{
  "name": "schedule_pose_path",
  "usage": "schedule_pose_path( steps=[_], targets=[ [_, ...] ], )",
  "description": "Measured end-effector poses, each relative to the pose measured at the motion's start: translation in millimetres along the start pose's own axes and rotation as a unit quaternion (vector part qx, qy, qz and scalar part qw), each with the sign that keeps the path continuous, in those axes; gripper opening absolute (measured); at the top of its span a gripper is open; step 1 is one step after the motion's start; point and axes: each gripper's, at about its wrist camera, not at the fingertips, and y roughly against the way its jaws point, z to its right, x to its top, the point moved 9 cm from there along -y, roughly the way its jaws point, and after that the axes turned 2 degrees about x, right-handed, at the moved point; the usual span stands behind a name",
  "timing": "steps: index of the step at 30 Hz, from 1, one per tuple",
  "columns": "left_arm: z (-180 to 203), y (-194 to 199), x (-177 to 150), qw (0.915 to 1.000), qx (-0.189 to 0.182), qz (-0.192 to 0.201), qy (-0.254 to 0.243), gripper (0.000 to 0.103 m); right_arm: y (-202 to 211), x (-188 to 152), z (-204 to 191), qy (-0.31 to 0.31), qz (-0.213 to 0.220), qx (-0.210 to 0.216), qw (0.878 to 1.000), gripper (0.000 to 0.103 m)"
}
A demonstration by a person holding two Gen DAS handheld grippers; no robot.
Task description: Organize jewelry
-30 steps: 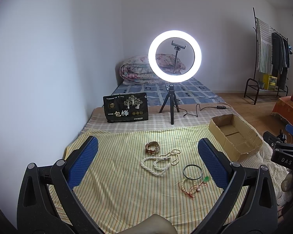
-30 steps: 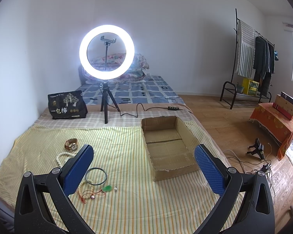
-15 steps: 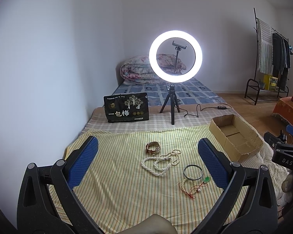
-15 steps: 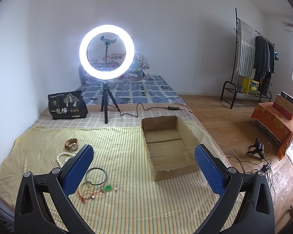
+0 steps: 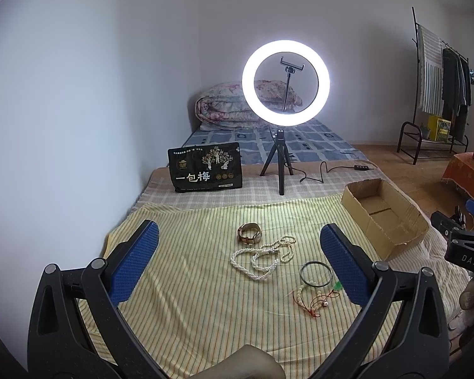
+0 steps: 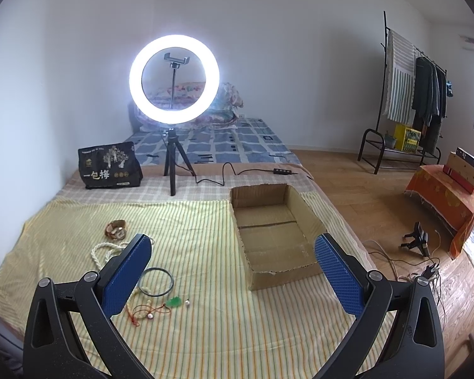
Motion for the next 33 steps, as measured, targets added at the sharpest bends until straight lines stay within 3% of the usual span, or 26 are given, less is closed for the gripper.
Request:
schedule_pose_path(
  steps=[6,10,15,18,20,22,25,27,29,33],
  targets=[
    [-7.5,-21.1,-7.8,0.9995,-0.003,-0.032,0.006,0.103,-5.6,-5.5,-0.7,0.014,-0.009,0.006,1.0,0.103],
    [-17.0,-49.6,-17.8,0.9969,-0.007,-0.078,0.01,0.103,-10.7,-10.9,-4.4,0.028,-0.002,0.033,0.999,0.102],
    [-22.0,-90.5,-39.1,0.9887,-0.022,-0.148,-0.002,0.103,-22.6,-26.6,-16.5,0.061,-0.017,0.07,0.996,0.103],
    [-16.2,-108.4,-56.8,0.9807,-0.06,-0.186,-0.008,0.103,-33.2,-40.0,-26.2,0.091,-0.045,0.082,0.991,0.102],
    [-16.6,-119.2,-70.0,0.9733,-0.088,-0.212,0.015,0.103,-40.3,-47.7,-33.3,0.1,-0.067,0.095,0.988,0.102],
    [-22.4,-129.4,-78.4,0.9689,-0.09,-0.228,0.037,0.103,-49.0,-56.2,-39.3,0.101,-0.096,0.112,0.984,0.102],
    [-28.5,-143.8,-91.1,0.9656,-0.079,-0.243,0.049,0.095,-65.4,-66.8,-50.0,0.099,-0.138,0.136,0.976,0.102],
    [-28.1,-154.6,-100.7,0.9594,-0.085,-0.263,0.056,0.082,-76.1,-69.7,-56.5,0.102,-0.156,0.148,0.971,0.1],
    [-27.3,-164.9,-109.3,0.9508,-0.095,-0.287,0.068,0.075,-86.4,-71.2,-63.2,0.109,-0.171,0.159,0.966,0.09],
    [-24.6,-186.2,-117.6,0.9407,-0.103,-0.314,0.077,0.063,-114.0,-73.2,-75.8,0.1,-0.204,0.183,0.956,0.082]
  ],
)
